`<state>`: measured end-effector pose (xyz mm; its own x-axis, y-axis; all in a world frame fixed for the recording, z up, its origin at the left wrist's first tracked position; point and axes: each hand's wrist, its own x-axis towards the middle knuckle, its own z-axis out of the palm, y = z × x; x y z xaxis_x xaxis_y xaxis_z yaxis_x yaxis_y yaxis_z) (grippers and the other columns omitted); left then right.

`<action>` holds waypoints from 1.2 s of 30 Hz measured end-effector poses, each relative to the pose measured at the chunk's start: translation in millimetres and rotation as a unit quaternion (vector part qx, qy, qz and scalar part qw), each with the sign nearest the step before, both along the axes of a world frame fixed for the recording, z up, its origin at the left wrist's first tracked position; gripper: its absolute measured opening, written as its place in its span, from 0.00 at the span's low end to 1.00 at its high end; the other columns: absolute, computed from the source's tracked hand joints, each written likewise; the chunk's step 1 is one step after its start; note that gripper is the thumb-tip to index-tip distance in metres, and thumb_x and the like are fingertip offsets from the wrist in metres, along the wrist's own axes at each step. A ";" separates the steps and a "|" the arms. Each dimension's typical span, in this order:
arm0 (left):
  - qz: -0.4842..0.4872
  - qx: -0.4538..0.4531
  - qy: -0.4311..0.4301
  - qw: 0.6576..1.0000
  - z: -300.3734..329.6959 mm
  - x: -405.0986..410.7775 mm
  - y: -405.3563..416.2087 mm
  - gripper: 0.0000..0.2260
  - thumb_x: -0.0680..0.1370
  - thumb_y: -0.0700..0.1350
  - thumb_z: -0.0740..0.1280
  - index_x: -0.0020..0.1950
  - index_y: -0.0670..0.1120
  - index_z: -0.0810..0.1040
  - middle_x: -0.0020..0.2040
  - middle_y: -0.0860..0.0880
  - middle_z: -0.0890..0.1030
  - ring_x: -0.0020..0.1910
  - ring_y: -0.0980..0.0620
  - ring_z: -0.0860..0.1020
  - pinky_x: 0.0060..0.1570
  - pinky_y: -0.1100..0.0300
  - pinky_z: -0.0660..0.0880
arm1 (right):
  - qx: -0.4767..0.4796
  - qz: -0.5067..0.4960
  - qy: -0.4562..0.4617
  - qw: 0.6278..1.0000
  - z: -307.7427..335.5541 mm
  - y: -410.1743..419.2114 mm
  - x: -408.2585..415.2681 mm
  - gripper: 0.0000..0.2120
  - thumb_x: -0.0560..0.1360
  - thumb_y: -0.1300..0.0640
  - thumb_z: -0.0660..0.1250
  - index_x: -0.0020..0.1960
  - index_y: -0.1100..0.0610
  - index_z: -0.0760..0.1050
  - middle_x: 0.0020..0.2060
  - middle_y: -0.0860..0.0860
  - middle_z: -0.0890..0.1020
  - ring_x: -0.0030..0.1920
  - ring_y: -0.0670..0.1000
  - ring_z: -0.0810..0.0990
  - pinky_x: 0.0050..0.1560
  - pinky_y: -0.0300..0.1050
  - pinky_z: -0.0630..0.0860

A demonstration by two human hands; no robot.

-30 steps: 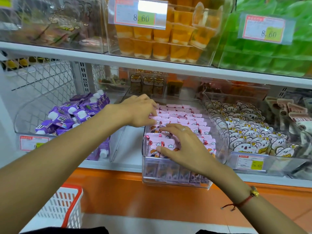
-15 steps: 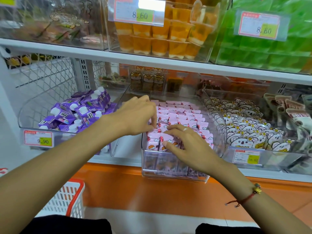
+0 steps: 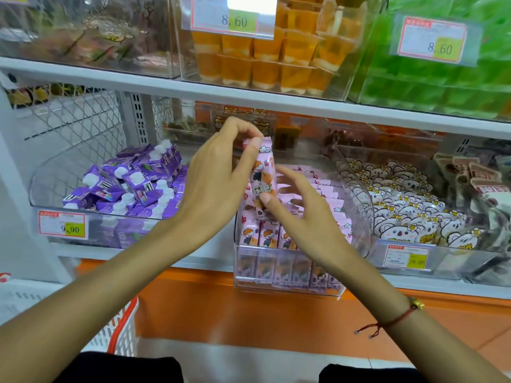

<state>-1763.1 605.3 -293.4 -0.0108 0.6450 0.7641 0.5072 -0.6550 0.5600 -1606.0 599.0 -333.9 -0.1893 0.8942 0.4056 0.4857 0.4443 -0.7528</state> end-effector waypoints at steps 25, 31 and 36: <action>-0.081 -0.149 0.054 0.984 -38.1 -2.8 -7.0 0.12 0.76 0.48 0.69 0.58 0.57 0.73 0.53 0.65 0.79 0.55 0.65 0.76 0.58 0.60 0.74 | -0.182 0.056 0.349 0.917 18.3 -0.3 4.5 0.12 0.80 0.59 0.60 0.63 0.58 0.73 0.55 0.52 0.82 0.55 0.49 0.80 0.64 0.48 0.74; -0.078 -0.154 0.060 0.983 -34.5 0.2 -11.2 0.14 0.72 0.53 0.73 0.56 0.57 0.76 0.50 0.63 0.80 0.50 0.64 0.78 0.46 0.66 0.77 | -0.136 -0.001 0.324 0.936 19.4 -5.0 3.6 0.15 0.76 0.55 0.68 0.61 0.59 0.75 0.44 0.51 0.86 0.43 0.46 0.84 0.44 0.37 0.80; -0.163 -0.299 -0.097 0.935 -27.1 9.9 -14.4 0.07 0.71 0.54 0.73 0.45 0.53 0.82 0.39 0.55 0.85 0.38 0.55 0.84 0.36 0.65 0.79 | -0.200 -0.066 0.315 0.926 20.3 -3.8 5.3 0.19 0.73 0.45 0.70 0.54 0.60 0.79 0.38 0.49 0.84 0.32 0.44 0.81 0.32 0.34 0.76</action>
